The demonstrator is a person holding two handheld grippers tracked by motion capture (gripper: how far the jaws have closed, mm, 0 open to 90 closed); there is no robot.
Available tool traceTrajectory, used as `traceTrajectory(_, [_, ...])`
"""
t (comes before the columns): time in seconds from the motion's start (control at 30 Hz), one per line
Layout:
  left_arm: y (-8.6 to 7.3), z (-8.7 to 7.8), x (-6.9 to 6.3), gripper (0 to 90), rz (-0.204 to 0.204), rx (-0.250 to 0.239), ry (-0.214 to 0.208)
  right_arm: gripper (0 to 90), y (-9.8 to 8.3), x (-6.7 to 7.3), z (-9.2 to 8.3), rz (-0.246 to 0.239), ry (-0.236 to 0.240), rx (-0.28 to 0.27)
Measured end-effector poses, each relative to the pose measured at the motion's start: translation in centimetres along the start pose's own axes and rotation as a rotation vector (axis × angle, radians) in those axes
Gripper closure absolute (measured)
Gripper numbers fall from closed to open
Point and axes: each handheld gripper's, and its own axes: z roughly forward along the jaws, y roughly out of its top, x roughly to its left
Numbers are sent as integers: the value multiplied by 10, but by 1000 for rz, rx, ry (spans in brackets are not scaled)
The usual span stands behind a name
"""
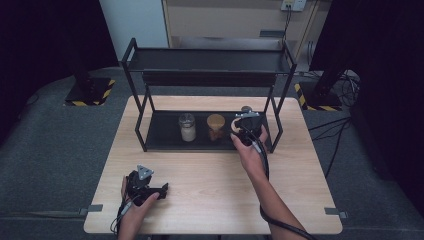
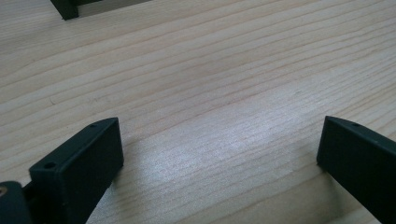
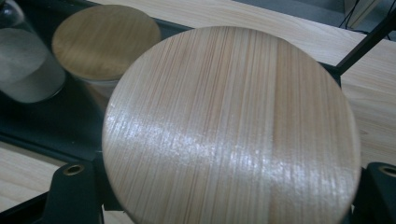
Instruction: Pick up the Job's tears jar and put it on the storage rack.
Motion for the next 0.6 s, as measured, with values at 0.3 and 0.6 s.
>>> traceTrajectory(0.3, [0, 0, 0, 0, 0, 0, 0, 256, 1, -12, 14, 47, -14, 10])
traceTrajectory(0.6, [0, 0, 0, 0, 0, 0, 0, 256, 5, -11, 20, 56, -6, 6])
